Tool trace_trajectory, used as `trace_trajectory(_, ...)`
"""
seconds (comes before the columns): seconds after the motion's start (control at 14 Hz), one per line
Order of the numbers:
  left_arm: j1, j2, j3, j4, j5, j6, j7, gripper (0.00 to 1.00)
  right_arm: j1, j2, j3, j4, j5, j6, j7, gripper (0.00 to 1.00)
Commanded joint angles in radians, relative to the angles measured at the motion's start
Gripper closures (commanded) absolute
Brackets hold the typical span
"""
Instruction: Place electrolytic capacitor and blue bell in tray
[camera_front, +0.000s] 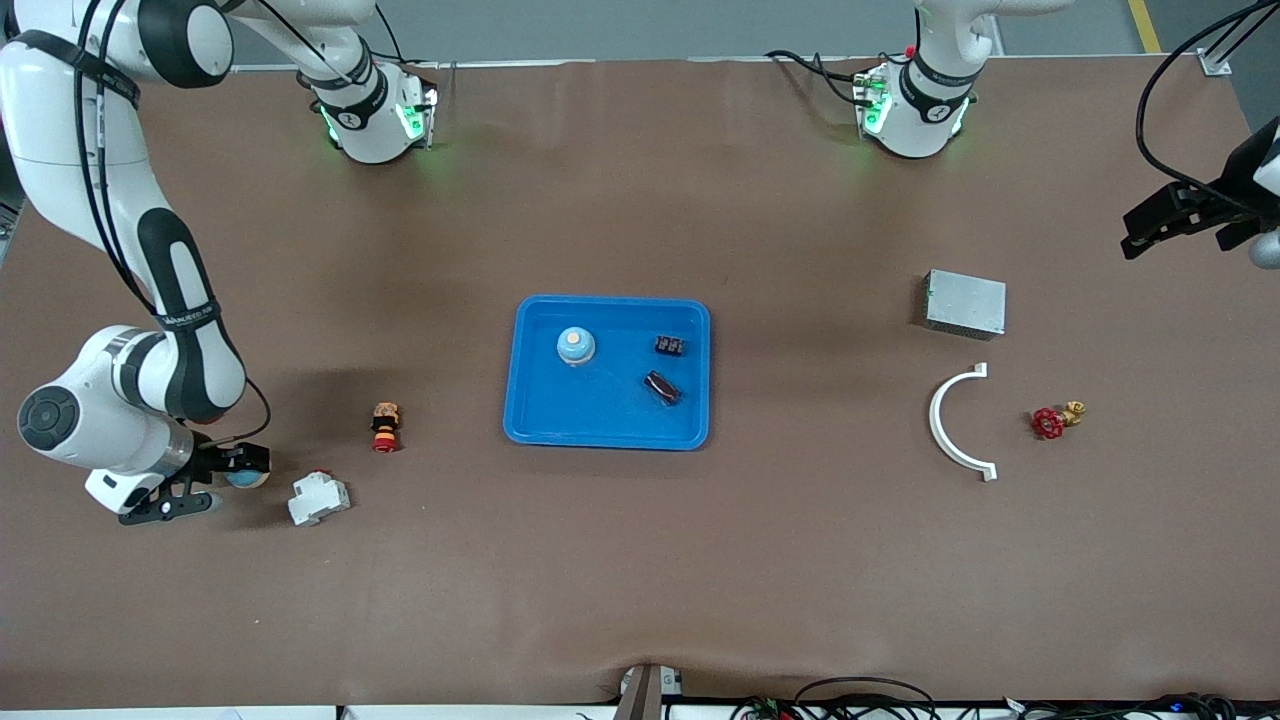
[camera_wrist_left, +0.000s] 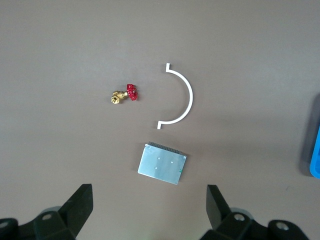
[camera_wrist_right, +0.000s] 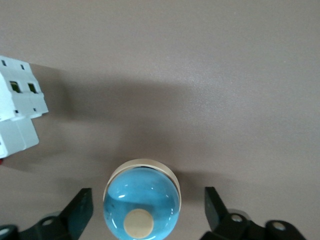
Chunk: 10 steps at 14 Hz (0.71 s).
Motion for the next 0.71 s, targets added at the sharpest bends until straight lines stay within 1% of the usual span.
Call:
trace_trajectory(0.0, -0.007, 0.006, -0.008, 0.032, -0.018, -0.015, 0.013, 0.00, -0.020, 0.013, 0.017, 0.018, 0.017, -0.009, -0.018, 0.73)
trace_trajectory(0.07, -0.008, 0.006, -0.009, 0.032, -0.020, -0.015, 0.013, 0.00, -0.020, 0.013, 0.017, 0.018, 0.017, -0.010, -0.016, 0.99)
trace_trajectory(0.36, -0.008, 0.007, -0.012, 0.034, -0.078, -0.015, 0.009, 0.00, -0.020, 0.013, 0.017, 0.018, 0.017, -0.015, -0.007, 1.00)
trace_trajectory(0.57, 0.001, 0.018, -0.035, 0.031, -0.071, -0.015, 0.001, 0.00, -0.017, 0.000, 0.018, 0.021, 0.018, -0.023, -0.006, 1.00)
trace_trajectory(0.64, 0.001, 0.017, -0.037, 0.024, -0.071, -0.015, 0.001, 0.00, -0.014, -0.006, 0.020, 0.028, 0.021, -0.056, -0.001, 1.00)
